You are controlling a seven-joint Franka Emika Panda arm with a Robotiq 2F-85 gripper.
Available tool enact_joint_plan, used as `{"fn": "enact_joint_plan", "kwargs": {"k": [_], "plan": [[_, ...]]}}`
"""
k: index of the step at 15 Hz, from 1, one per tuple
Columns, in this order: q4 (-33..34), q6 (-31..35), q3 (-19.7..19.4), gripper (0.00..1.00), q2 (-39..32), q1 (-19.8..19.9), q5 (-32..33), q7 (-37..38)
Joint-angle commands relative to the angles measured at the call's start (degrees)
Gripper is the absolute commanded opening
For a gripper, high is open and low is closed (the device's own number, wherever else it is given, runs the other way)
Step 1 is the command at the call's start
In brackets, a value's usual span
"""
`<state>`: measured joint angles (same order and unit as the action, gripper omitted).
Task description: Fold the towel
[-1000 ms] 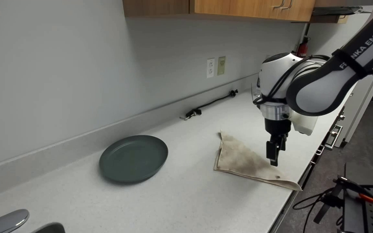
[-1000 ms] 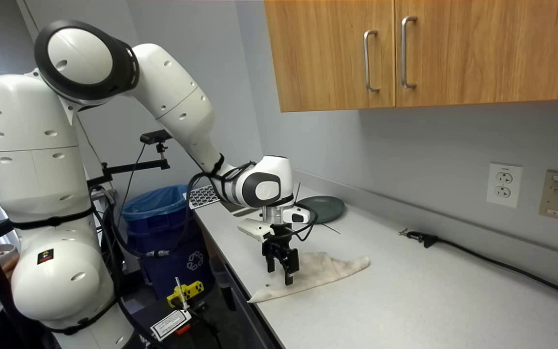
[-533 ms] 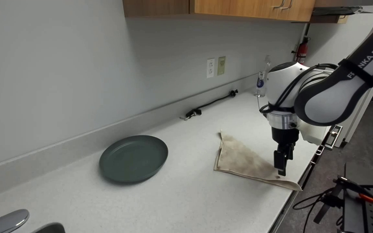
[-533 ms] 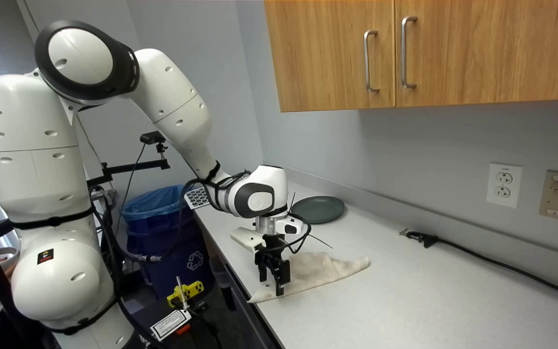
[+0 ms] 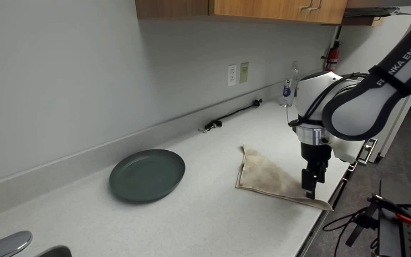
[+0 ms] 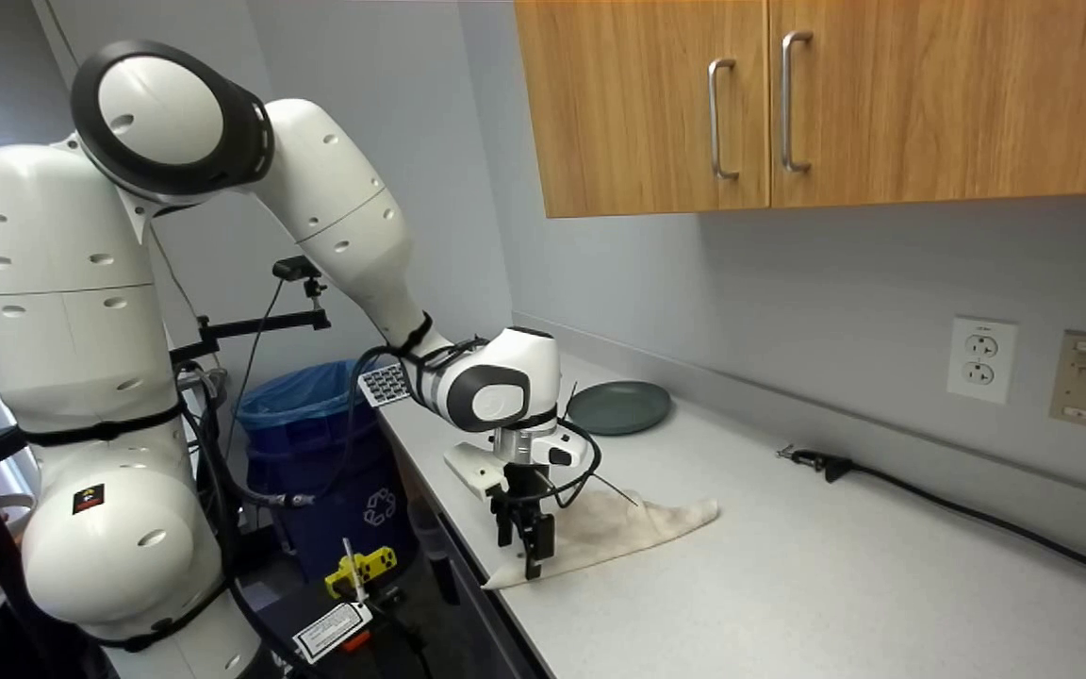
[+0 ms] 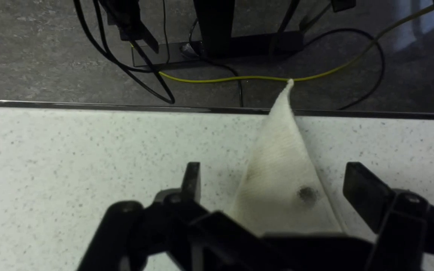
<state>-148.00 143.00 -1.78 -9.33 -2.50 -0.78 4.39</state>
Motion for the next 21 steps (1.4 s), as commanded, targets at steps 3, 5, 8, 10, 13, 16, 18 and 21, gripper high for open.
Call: {"fn": "enact_joint_plan", "kwargs": {"k": [3, 5, 8, 10, 13, 16, 18, 21], "plan": [[-1.96, 4.91, 0.92, 0.95, -1.29, 1.37, -1.82, -1.83], [-2.54, 7.04, 0.99, 0.94, -1.86, 1.26, -1.56, -1.57], [-3.41, 9.39, 1.18, 0.92, -2.69, 1.14, -1.58, -1.34], [-3.93, 10.26, 1.28, 0.7, -2.95, 1.04, -1.48, -1.1], [-4.62, 11.05, 1.31, 0.46, -2.82, 0.85, -1.11, -0.55], [-4.88, 10.99, 0.88, 0.25, -1.7, 0.64, -0.26, 0.26], [-5.15, 10.94, 0.51, 0.09, -0.77, 0.38, 0.67, 1.02], [-5.86, 10.7, -0.28, 0.0, 0.74, 0.16, 2.99, 2.02]]}}
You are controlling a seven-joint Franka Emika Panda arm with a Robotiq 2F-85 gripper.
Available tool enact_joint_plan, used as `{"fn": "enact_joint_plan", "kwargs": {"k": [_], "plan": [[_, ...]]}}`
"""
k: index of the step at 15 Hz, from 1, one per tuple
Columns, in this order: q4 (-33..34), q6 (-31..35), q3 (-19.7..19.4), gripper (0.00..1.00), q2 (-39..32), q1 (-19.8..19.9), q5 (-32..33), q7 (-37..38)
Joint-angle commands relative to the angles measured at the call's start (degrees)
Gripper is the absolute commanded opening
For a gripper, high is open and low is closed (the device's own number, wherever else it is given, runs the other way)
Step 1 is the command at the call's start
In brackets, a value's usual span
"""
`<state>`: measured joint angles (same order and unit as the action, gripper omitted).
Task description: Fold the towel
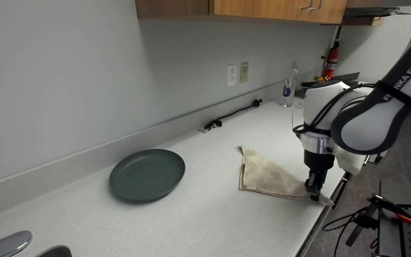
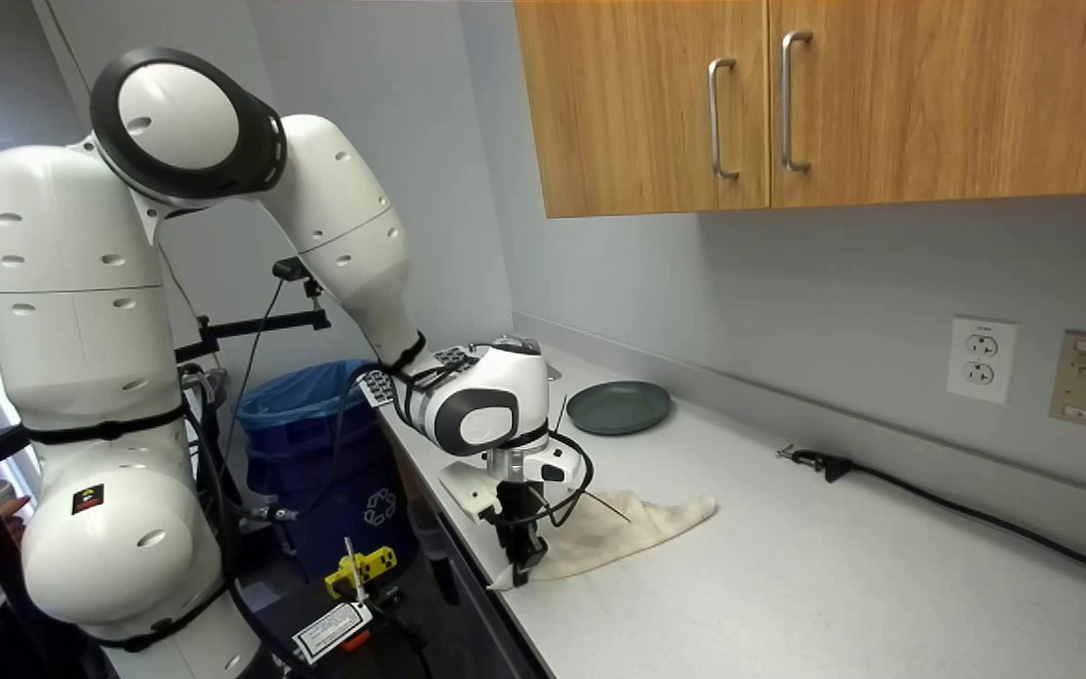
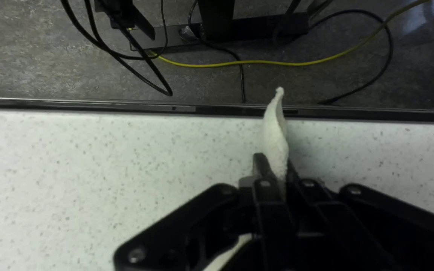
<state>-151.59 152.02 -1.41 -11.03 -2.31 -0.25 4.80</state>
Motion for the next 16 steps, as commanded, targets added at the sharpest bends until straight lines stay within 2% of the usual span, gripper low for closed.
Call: {"fn": "enact_joint_plan", "kwargs": {"k": [1, 6, 10, 11, 16], "plan": [[-2.68, 1.33, -1.07, 0.0, 3.13, 0.0, 3.57, 1.89], [-5.79, -1.52, -3.89, 0.01, 7.67, 0.89, 10.45, 3.11], [-8.86, -4.44, -5.28, 0.01, 11.59, 2.59, 13.62, 2.68], [-5.9, -6.44, -5.23, 0.01, 9.78, 3.12, 13.61, 2.08], [-5.53, -12.6, -5.93, 0.01, 11.43, 5.73, 16.52, 2.04]]}}
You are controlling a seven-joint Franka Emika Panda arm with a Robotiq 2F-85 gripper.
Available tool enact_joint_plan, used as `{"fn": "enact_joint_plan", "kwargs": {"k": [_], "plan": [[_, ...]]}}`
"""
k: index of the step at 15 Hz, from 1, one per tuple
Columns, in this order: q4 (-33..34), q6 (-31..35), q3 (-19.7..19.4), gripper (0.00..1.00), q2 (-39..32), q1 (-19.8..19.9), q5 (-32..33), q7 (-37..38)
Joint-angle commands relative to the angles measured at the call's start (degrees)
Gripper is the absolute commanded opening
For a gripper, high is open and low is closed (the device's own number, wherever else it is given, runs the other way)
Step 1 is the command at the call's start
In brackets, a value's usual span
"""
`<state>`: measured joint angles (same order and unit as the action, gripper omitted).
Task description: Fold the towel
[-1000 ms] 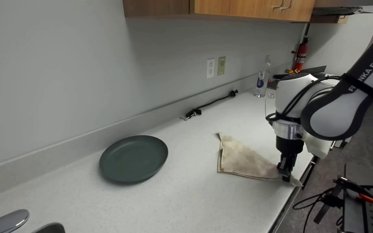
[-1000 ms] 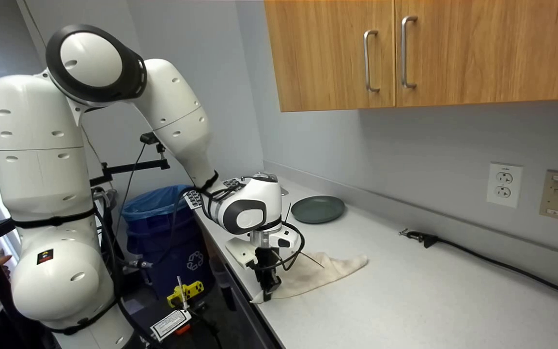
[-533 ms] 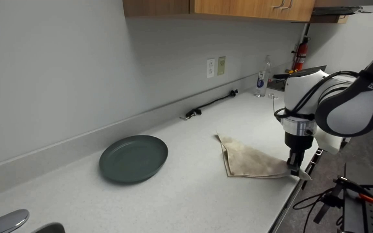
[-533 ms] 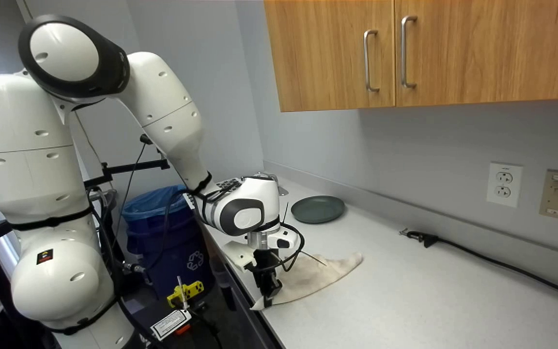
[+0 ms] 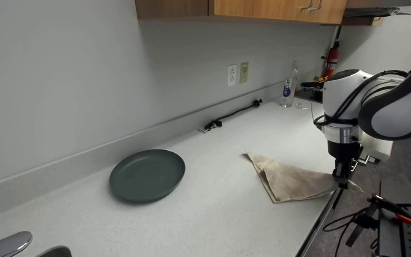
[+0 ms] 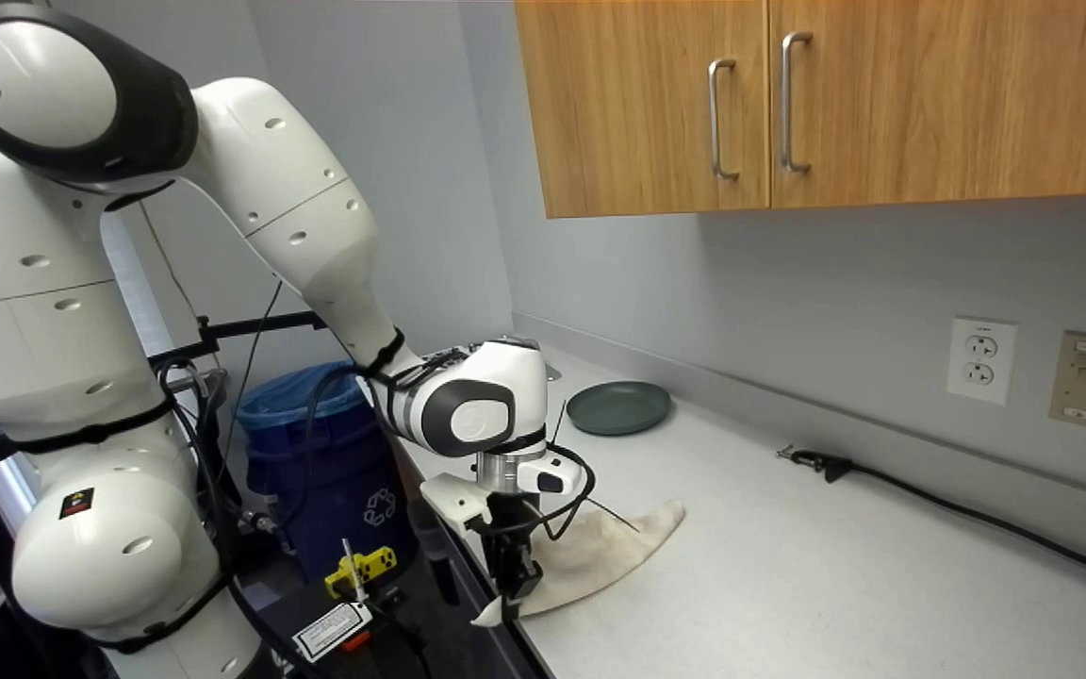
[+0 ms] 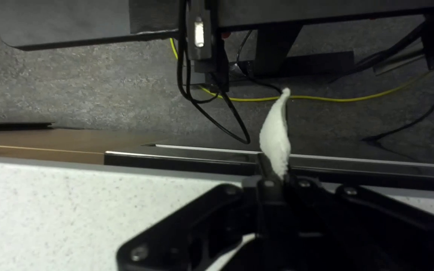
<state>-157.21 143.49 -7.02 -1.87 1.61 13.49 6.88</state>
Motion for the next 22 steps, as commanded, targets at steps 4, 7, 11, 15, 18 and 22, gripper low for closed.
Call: {"fn": "enact_joint_plan", "kwargs": {"k": [4, 7, 11, 15, 18, 22], "plan": [[0.19, -9.41, -0.04, 0.01, 5.24, 2.96, 3.17, -0.52], [-0.69, -13.38, 0.66, 0.01, 9.82, 2.85, 1.74, -1.21], [0.53, -17.68, 2.31, 0.01, 13.56, 2.38, 1.6, -1.08], [3.81, -16.23, 4.56, 0.01, 12.77, 1.79, 1.82, 0.18], [6.9, -13.74, 5.97, 0.01, 9.78, 1.62, 2.71, 1.63], [10.92, -10.6, 6.78, 0.01, 4.82, 1.7, 3.2, 4.13]]}}
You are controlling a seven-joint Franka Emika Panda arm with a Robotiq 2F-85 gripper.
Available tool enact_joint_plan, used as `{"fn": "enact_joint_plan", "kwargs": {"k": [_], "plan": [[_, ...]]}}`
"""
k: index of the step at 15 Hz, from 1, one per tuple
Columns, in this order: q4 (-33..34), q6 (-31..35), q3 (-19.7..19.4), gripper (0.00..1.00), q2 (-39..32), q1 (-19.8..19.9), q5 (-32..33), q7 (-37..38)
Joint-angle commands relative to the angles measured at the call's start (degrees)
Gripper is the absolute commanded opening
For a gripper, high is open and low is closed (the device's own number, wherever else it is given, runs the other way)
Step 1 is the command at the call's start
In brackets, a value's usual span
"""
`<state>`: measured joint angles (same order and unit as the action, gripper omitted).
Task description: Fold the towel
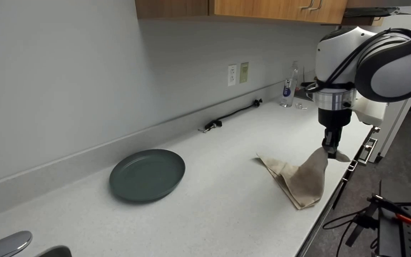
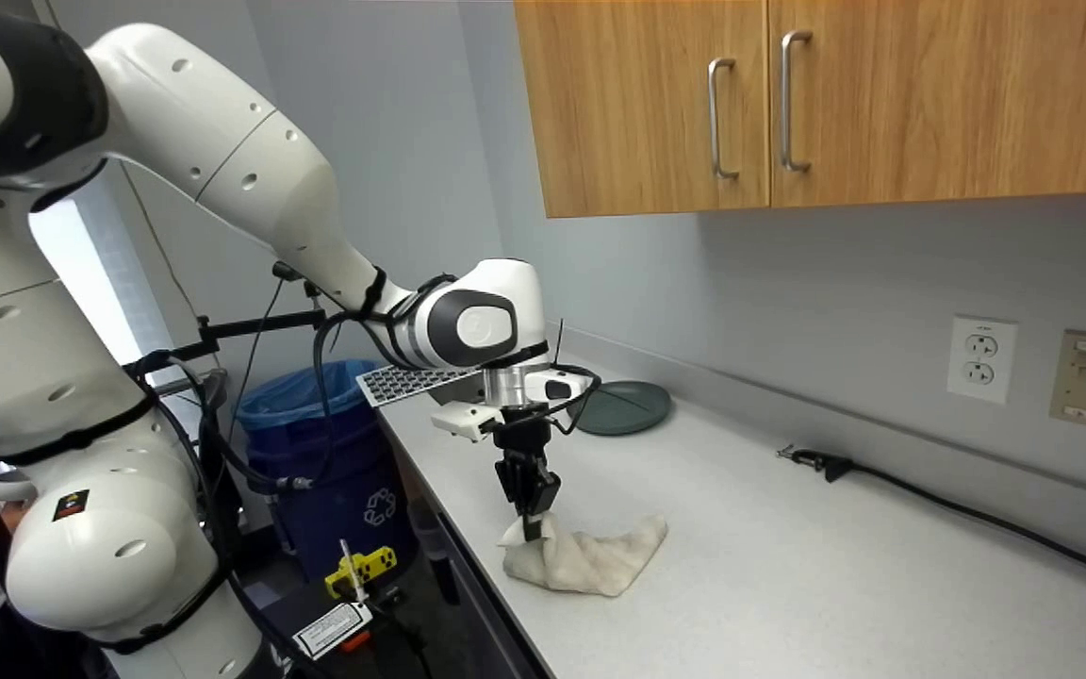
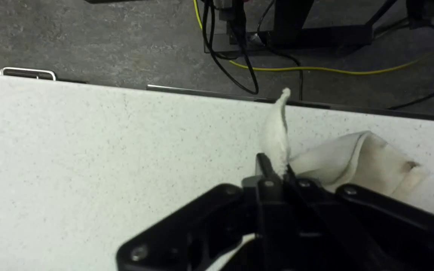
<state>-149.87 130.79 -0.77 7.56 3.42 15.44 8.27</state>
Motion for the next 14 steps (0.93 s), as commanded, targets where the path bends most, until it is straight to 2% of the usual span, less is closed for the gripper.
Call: {"fn": "enact_joint_plan", "kwargs": {"k": [1, 6, 14], "plan": [[4.3, 2.9, 0.52, 0.01, -5.7, -0.13, 1.39, 3.29], [8.41, 6.81, -0.14, 0.01, -11.22, -0.61, 1.01, 6.25], [14.0, 9.68, -0.75, 0.01, -15.97, -1.97, 1.04, 10.6]]}}
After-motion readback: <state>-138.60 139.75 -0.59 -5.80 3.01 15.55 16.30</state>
